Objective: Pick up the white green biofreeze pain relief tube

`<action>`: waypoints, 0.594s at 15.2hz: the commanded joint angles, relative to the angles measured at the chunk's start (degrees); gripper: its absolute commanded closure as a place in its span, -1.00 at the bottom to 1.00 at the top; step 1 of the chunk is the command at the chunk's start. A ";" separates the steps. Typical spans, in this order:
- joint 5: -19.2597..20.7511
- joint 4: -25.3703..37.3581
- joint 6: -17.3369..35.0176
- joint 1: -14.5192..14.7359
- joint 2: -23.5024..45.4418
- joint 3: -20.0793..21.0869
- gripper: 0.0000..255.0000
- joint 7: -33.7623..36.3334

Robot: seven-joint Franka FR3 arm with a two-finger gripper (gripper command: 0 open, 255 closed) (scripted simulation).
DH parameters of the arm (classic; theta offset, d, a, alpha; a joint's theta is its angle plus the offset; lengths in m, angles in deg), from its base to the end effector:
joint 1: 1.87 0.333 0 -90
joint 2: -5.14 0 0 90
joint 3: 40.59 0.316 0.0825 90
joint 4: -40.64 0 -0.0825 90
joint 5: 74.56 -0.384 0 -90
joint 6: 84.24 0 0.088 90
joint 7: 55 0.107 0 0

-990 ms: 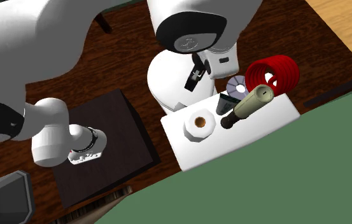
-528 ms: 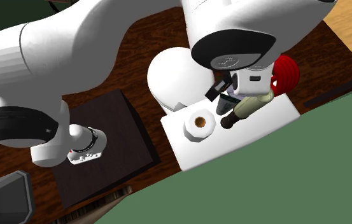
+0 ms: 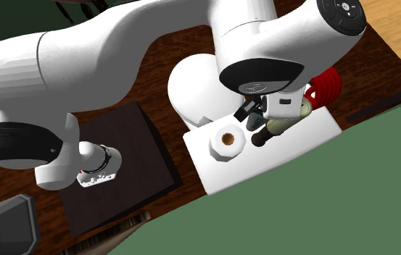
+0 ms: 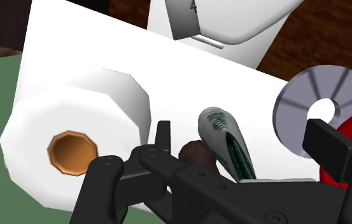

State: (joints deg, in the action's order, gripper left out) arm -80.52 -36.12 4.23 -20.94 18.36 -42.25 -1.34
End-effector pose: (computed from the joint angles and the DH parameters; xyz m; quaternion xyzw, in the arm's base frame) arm 0.5862 -0.2074 0.5957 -0.7962 0.6029 0.0264 0.0430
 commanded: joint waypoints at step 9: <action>0.00 -0.83 0.71 -0.05 -0.15 -0.03 1.00 -0.15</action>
State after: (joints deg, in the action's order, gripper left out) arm -80.54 -36.92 4.94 -20.97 18.17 -42.27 -1.48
